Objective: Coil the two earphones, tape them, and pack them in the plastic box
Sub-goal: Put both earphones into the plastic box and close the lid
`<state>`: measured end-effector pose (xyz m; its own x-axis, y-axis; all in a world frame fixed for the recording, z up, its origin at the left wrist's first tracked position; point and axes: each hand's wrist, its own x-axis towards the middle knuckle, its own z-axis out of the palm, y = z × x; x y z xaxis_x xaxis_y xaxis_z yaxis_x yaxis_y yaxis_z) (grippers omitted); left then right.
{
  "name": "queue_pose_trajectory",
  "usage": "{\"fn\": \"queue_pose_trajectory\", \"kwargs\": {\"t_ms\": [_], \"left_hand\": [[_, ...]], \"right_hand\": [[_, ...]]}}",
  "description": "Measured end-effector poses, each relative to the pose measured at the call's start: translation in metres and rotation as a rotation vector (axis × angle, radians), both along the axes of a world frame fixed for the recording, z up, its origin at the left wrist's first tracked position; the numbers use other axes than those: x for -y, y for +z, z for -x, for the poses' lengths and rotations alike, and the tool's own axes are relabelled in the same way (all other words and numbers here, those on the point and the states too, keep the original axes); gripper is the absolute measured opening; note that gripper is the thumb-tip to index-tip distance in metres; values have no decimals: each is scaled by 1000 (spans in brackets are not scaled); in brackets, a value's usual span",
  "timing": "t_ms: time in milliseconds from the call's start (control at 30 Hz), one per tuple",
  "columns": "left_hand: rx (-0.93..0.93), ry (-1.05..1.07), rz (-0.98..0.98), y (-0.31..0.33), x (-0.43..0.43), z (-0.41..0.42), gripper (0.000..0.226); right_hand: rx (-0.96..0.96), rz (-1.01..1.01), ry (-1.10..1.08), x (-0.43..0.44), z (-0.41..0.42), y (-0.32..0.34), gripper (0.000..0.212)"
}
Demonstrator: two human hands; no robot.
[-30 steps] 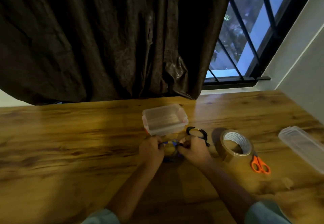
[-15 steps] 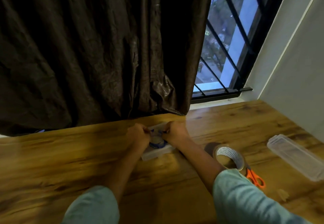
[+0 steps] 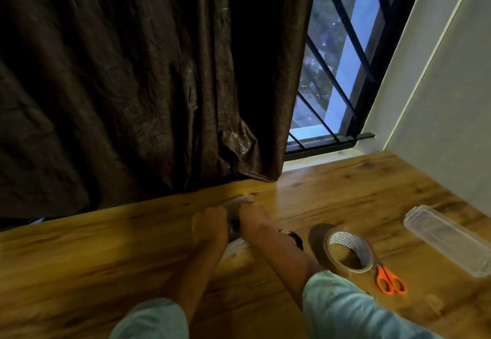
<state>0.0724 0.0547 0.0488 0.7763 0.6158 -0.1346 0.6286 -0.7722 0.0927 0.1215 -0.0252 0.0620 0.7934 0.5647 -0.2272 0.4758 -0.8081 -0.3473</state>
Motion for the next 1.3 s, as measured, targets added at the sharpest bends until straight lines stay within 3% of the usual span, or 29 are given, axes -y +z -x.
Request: {"fn": "queue_pose_trajectory", "kwargs": {"t_ms": [133,233,267,333,400,500,633,867,1067,1133,1300], "left_hand": [[202,-41,51,14,27,10,24],[442,-39,507,9,51,7,14],[434,-69,603,7,60,9,17],[313,-98,739,-1,77,15,22],[226,-43,845,-12,89,19,30],[279,105,813,-23,97,22,26],[379,198,808,-30,99,26,27],[543,236,945,-42,92,31,23],[528,160,859,-45,85,56,12],[595,111,860,-41,83,65,22],[782,122,842,-7,55,79,27]], "right_hand": [[18,-295,-115,23,0,4,16],[7,-527,-288,55,-9,11,17],[-2,-552,-310,66,-12,12,17],[9,-459,-317,84,-18,14,16],[27,-203,-287,95,-21,9,22],[78,146,-182,101,-9,-3,27],[124,159,-183,100,7,-19,25],[58,39,-244,101,18,-27,18],[-42,-232,-209,111,29,-18,11],[-33,-332,-171,109,30,-8,7],[-133,-568,-110,87,22,17,25]]}}
